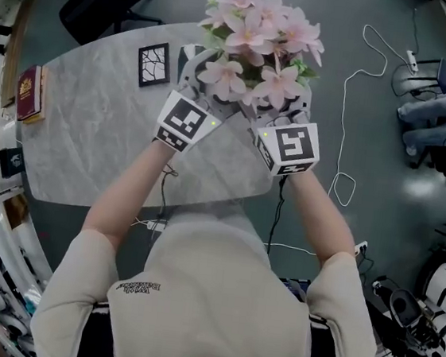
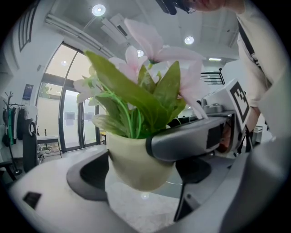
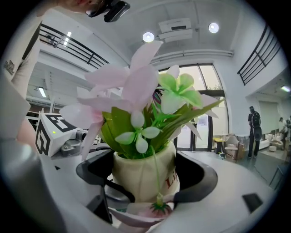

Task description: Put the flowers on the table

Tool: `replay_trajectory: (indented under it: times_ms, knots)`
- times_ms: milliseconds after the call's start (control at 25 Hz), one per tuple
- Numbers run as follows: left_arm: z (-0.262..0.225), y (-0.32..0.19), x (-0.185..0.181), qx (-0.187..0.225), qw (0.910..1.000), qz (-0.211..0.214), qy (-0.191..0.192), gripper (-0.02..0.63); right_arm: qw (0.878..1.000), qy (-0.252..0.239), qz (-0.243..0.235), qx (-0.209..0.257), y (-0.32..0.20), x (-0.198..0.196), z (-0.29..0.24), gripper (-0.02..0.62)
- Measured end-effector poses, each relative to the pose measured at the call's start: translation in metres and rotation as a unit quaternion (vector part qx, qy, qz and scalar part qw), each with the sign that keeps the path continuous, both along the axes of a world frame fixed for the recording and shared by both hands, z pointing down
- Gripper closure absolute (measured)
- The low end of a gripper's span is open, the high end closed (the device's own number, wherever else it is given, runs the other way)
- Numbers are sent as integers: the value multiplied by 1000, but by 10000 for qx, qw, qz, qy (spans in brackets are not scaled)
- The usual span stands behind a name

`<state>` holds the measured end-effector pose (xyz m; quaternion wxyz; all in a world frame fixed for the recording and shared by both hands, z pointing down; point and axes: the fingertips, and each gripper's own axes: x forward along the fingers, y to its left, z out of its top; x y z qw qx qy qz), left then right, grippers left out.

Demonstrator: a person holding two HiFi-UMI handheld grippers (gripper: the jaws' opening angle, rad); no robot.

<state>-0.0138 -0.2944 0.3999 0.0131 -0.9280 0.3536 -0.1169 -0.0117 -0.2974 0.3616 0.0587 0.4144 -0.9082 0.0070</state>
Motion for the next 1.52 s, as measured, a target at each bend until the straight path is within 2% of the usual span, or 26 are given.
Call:
replay_trajectory:
  times_ms: [240, 560, 920, 1240, 1520]
  knots:
    - [54, -31, 2, -79, 10000, 2, 5, 167, 9998, 178, 27, -125, -32, 1, 54, 156]
    - [130, -64, -1, -298, 9994, 40, -193, 168, 9995, 41, 103, -286, -66, 0, 128, 156]
    - [181, -86, 3, -580, 9979, 44, -273, 169, 9982, 75, 122, -580, -90, 4, 179, 158]
    - [225, -100, 4, -927, 9927, -62, -769, 169, 9967, 84, 61, -804, -106, 7, 220, 161]
    - [260, -107, 5, -1435, 9822, -222, -1190, 169, 9959, -18, 44, -904, -116, 12, 246, 179]
